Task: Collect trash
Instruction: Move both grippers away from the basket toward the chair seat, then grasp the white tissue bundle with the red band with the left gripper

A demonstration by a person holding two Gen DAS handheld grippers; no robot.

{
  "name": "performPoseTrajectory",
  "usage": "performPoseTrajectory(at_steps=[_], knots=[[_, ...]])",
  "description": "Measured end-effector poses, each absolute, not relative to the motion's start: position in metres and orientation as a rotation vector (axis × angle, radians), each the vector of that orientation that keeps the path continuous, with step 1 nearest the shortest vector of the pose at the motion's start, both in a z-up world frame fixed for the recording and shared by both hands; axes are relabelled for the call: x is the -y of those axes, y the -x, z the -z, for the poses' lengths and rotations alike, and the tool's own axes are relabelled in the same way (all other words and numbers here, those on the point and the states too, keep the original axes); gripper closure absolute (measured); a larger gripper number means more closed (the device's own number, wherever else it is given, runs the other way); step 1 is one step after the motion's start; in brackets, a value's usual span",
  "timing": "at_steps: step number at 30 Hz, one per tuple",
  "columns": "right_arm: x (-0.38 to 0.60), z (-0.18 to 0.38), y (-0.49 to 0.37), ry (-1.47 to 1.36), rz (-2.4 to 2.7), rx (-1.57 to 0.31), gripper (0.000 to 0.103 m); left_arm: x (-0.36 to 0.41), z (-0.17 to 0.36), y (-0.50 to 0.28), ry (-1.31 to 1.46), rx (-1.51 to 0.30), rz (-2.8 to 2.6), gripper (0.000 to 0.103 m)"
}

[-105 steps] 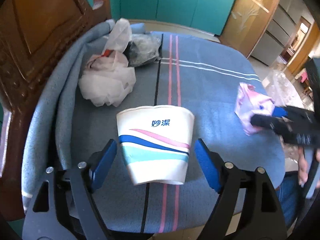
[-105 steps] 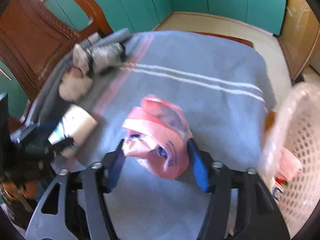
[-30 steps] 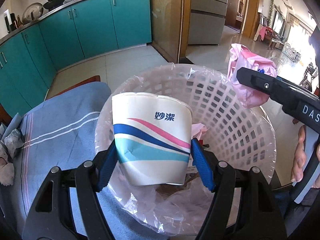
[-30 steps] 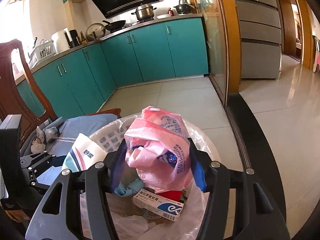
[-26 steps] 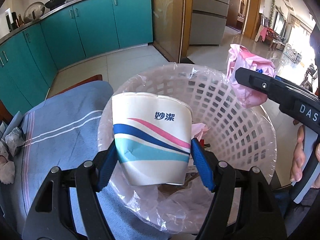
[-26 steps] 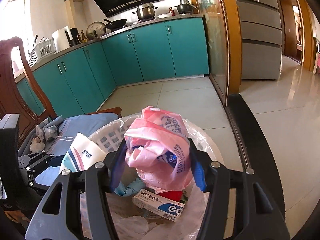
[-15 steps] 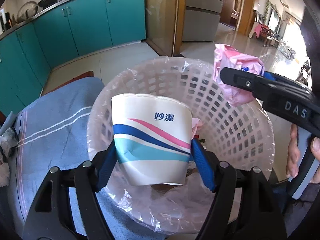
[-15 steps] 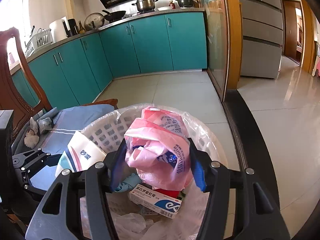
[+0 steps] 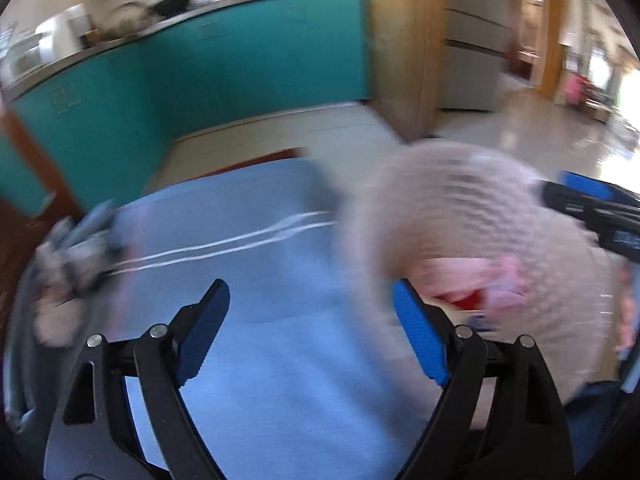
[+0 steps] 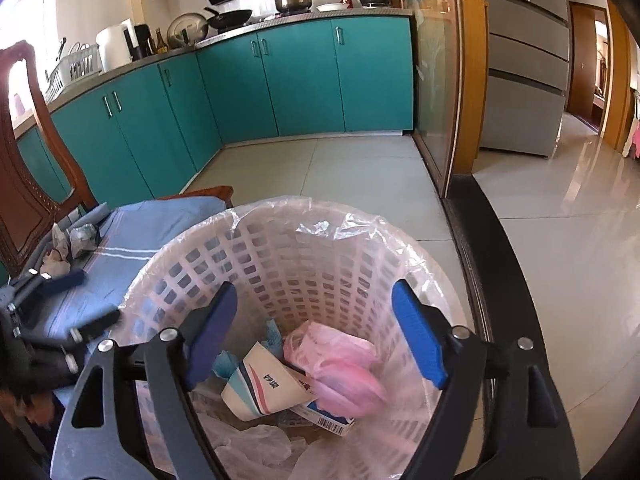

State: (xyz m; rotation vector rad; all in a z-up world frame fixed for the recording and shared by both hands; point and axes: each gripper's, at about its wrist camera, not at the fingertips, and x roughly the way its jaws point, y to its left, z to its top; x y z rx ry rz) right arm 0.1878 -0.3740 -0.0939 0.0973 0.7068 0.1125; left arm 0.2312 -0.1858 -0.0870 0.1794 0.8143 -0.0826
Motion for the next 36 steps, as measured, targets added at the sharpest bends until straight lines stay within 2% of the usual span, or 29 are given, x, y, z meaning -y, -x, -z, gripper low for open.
performPoseTrajectory(at_steps=[3,7,12,14,15,18,21,25,28,36], knots=[[0.366,0.095,-0.193,-0.072,-0.111,-0.715,0.022,0.131,0.093,-0.240,-0.177,-0.830,-0.095,0.019],[0.354,0.095,-0.197,-0.057,-0.122,-0.714,0.022,0.053,0.092,-0.257,-0.171,-0.836,-0.331,0.027],[0.337,0.094,-0.205,-0.049,-0.148,-0.711,0.022,-0.012,0.098,-0.281,-0.206,-0.884,-0.498,0.027],[0.330,0.093,-0.208,-0.044,-0.159,-0.710,0.022,-0.024,0.105,-0.286,-0.208,-0.924,-0.512,0.036],[0.326,0.093,-0.210,-0.042,-0.166,-0.709,0.022,-0.026,0.110,-0.287,-0.219,-0.950,-0.507,0.045],[0.316,0.093,-0.214,-0.032,-0.182,-0.712,0.022,-0.027,0.120,-0.290,-0.225,-0.992,-0.477,0.055],[0.305,0.093,-0.218,-0.020,-0.198,-0.713,0.022,-0.033,0.127,-0.291,-0.201,-1.012,-0.468,0.073],[0.289,0.093,-0.224,-0.006,-0.219,-0.713,0.022,-0.042,0.128,-0.286,-0.179,-1.003,-0.452,0.089],[0.279,0.090,-0.226,-0.016,-0.248,-0.703,0.022,-0.038,0.121,-0.273,-0.183,-0.980,-0.426,0.092],[0.260,0.085,-0.229,-0.072,-0.363,-0.705,0.022,-0.011,0.101,-0.215,-0.140,-0.932,-0.276,0.092]])
